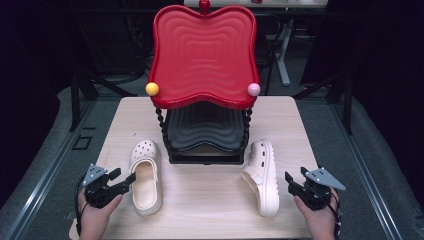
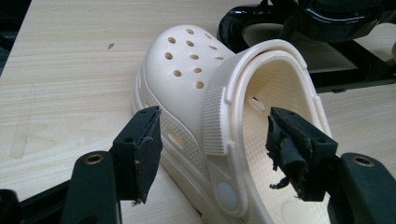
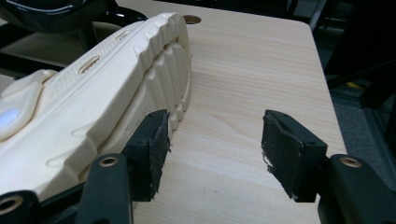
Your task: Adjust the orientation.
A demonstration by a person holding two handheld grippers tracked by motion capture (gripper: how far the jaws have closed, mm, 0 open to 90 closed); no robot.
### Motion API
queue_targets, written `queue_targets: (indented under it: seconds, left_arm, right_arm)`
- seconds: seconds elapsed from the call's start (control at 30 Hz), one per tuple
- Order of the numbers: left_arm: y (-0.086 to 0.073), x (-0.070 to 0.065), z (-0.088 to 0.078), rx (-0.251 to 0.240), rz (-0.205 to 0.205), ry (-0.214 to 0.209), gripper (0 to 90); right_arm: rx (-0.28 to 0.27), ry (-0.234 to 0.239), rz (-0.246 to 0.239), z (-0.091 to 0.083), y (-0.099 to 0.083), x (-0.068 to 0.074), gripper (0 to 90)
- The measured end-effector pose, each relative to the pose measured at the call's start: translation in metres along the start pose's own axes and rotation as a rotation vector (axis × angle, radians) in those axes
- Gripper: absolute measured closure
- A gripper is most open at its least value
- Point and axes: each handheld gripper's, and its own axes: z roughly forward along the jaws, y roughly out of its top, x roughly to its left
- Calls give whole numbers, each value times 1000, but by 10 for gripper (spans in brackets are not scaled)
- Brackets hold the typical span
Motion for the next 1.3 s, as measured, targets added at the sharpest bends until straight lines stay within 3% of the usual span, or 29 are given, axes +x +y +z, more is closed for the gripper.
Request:
queue_targets:
  seconds: [0.17, 0.2, 0.3, 0.4, 0.5, 0.9, 1.03, 1.17, 1.3]
  left_arm:
    - [0, 2, -3, -5, -4, 5, 361]
    - [0, 3, -3, -6, -11, 24, 364]
    - [2, 5, -2, 7, -20, 1, 407]
    - [3, 4, -1, 3, 3, 11, 407]
    - [4, 3, 0, -7, 22, 31, 414]
    - [9, -12, 3, -10, 62, 14, 546]
    - [9, -15, 11, 12, 74, 11, 564]
    - [10, -18, 15, 20, 101, 42, 585]
    - [11, -18, 21, 33, 102, 68, 615]
  right_arm:
    - [-17, 7, 6, -2, -2, 2, 507]
    - [-24, 2, 3, -1, -2, 2, 509]
    - [-10, -1, 5, 1, -2, 1, 510]
    - [24, 23, 45, 2, -4, -3, 552]
    - [48, 13, 37, 2, -7, -4, 577]
    - [29, -9, 66, -8, -10, -10, 615]
    - [32, -8, 77, -7, -11, -10, 620]
    - [32, -2, 81, -8, -11, -10, 620]
    - [32, 2, 92, -9, -11, -11, 619]
